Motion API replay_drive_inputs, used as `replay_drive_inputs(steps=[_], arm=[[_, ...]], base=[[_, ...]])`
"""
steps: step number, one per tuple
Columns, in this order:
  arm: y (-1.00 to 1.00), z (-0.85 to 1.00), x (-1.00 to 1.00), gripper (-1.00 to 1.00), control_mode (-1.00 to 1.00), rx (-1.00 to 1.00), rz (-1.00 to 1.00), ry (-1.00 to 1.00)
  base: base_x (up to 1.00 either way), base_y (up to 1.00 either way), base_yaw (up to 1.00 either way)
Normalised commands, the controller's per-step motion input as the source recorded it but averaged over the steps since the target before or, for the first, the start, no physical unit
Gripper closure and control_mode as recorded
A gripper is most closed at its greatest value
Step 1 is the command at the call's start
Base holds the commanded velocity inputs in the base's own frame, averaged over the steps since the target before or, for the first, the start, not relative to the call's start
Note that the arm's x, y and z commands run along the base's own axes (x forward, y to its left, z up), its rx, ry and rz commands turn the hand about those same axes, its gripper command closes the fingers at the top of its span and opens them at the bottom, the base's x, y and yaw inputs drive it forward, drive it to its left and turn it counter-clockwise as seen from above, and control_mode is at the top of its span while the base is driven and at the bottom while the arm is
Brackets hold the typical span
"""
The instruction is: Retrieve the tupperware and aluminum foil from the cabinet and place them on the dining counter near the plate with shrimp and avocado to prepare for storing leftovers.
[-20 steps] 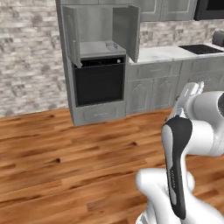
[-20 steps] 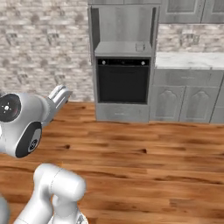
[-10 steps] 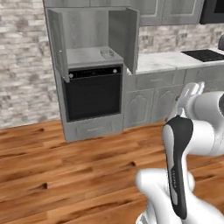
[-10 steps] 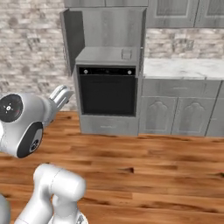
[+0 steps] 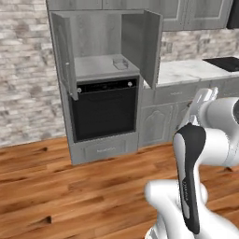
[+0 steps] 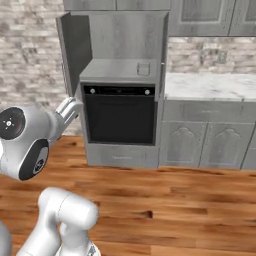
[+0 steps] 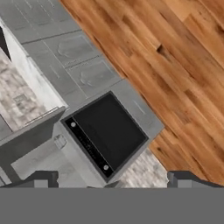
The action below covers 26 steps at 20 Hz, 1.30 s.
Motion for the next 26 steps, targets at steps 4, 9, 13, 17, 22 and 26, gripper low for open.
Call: replay_drive_inputs(steps=[4,9,13,17,22,26], arm=[[0.0,0.0,0.0,-1.0,1.0,0.0,0.0,0.0],[0.0,0.0,0.0,-1.0,1.0,0.0,0.0,0.0],[0.0,0.0,0.0,-1.0,1.0,0.0,0.0,0.0],[0.0,0.0,0.0,-1.0,1.0,0.0,0.0,0.0],[0.0,0.0,0.0,-1.0,1.0,0.0,0.0,0.0],[0.0,0.0,0.0,-1.0,1.0,0.0,0.0,0.0]], base=[[0.88,0.0,0.0],[0.91,0.0,0.0],[0.81,0.0,0.0],[0.73,0.0,0.0],[0.67,0.0,0.0],[0.69,-0.01,0.0]])
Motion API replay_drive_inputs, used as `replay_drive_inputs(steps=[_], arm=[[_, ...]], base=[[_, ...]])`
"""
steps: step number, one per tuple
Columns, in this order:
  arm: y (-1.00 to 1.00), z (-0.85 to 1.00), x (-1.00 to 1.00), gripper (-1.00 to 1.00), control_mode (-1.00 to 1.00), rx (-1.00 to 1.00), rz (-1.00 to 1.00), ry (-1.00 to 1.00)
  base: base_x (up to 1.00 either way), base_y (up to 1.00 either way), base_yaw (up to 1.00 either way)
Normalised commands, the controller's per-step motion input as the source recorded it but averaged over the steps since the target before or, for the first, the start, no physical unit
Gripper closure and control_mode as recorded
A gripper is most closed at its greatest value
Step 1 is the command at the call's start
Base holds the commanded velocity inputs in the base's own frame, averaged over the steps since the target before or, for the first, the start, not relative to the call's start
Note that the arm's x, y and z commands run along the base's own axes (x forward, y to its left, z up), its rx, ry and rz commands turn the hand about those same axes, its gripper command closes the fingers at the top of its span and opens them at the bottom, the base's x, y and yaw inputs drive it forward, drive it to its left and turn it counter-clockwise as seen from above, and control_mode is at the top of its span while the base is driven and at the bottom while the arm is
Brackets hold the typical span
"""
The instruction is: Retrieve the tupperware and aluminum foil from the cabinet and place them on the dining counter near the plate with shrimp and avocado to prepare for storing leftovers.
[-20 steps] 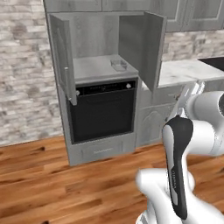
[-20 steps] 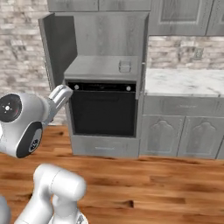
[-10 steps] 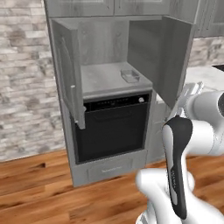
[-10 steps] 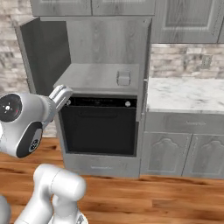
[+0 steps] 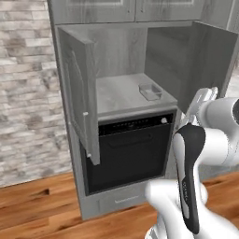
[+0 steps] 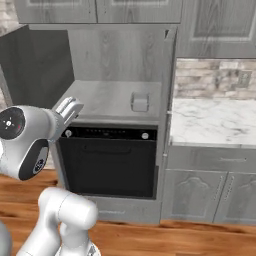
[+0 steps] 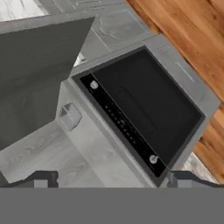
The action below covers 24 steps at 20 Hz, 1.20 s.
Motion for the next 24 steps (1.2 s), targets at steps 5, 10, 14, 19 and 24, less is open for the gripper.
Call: replay_drive_inputs(steps=[5,10,14,19,24], arm=[[0.0,0.0,0.0,-1.0,1.0,0.0,0.0,0.0],[0.0,0.0,0.0,-1.0,1.0,0.0,0.0,0.0],[0.0,0.0,0.0,-1.0,1.0,0.0,0.0,0.0],[0.0,0.0,0.0,-1.0,1.0,0.0,0.0,0.0],[0.0,0.0,0.0,-1.0,1.0,0.0,0.0,0.0]], base=[[0.64,-0.03,0.0],[0.46,-0.25,0.0],[0.35,-0.35,0.0],[0.43,-0.22,0.0],[0.6,-0.01,0.0]])
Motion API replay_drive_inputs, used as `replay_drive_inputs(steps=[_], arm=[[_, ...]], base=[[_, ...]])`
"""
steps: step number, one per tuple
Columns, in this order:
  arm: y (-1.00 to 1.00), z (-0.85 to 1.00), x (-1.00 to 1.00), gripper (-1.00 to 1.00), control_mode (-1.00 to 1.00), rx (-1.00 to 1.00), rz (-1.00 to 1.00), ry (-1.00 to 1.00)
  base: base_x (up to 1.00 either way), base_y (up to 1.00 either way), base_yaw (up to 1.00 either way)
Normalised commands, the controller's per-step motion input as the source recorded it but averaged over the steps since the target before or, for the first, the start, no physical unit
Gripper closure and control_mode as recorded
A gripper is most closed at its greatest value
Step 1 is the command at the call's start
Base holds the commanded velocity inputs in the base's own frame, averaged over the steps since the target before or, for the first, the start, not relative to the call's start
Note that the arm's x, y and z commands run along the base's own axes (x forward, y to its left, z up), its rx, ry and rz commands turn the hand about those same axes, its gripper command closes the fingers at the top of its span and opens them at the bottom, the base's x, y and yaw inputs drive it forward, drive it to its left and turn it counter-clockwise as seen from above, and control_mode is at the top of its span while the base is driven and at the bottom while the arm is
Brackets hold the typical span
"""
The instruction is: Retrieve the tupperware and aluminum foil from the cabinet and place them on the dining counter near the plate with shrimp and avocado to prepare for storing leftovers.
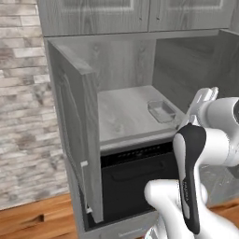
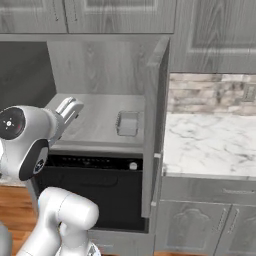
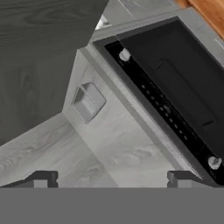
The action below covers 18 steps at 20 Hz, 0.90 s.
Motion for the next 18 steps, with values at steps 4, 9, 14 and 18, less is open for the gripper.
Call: replay_drive_inputs(steps=[4,9,14,18], arm=[[0.0,0.0,0.0,-1.0,1.0,0.0,0.0,0.0],[0.0,0.0,0.0,-1.0,1.0,0.0,0.0,0.0],[0.0,0.0,0.0,-1.0,1.0,0.0,0.0,0.0],[0.0,0.0,0.0,-1.0,1.0,0.0,0.0,0.0]], base=[[0.62,0.0,0.0],[0.5,0.0,0.0],[0.42,0.0,0.0],[0.26,0.0,0.0]])
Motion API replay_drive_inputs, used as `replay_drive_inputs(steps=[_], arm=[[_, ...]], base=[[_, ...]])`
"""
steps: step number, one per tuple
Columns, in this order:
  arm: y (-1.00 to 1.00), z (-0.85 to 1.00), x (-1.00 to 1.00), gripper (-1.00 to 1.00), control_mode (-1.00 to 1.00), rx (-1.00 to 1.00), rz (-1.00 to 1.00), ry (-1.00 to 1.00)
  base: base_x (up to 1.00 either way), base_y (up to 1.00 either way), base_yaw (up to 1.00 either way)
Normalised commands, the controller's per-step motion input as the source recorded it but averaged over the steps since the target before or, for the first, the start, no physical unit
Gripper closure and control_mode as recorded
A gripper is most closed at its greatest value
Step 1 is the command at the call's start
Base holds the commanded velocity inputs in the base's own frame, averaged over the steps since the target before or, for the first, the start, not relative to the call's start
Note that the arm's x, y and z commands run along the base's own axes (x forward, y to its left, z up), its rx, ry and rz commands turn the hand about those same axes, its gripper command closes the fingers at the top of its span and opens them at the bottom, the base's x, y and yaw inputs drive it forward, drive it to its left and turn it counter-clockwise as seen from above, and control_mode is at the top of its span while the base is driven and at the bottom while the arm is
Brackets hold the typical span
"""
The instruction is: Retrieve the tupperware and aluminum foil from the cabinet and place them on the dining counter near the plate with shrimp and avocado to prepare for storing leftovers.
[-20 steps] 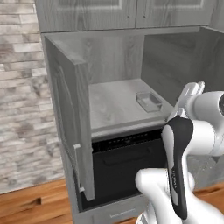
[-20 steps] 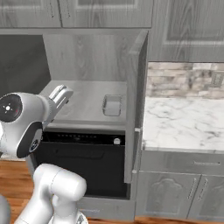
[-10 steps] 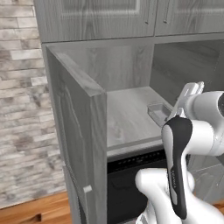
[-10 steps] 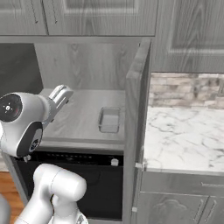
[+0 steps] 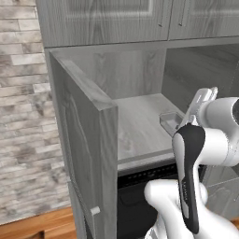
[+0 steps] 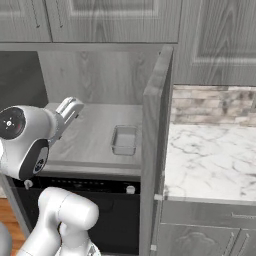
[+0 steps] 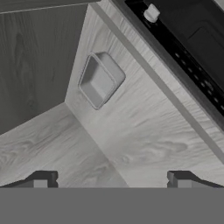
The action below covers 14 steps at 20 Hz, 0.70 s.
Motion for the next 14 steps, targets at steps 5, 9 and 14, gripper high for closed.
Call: replay_drive_inputs(steps=[5,9,14], arm=[[-0.01,-0.16,0.07,-1.0,-1.0,0.0,0.0,0.0],[-0.2,-0.36,0.14,-1.0,-1.0,0.0,0.0,0.0],[-0.31,-0.36,0.22,-1.0,-1.0,0.0,-0.02,0.02]], base=[[0.06,0.0,0.0],[0.0,0.0,0.0],[0.0,0.0,0.0]])
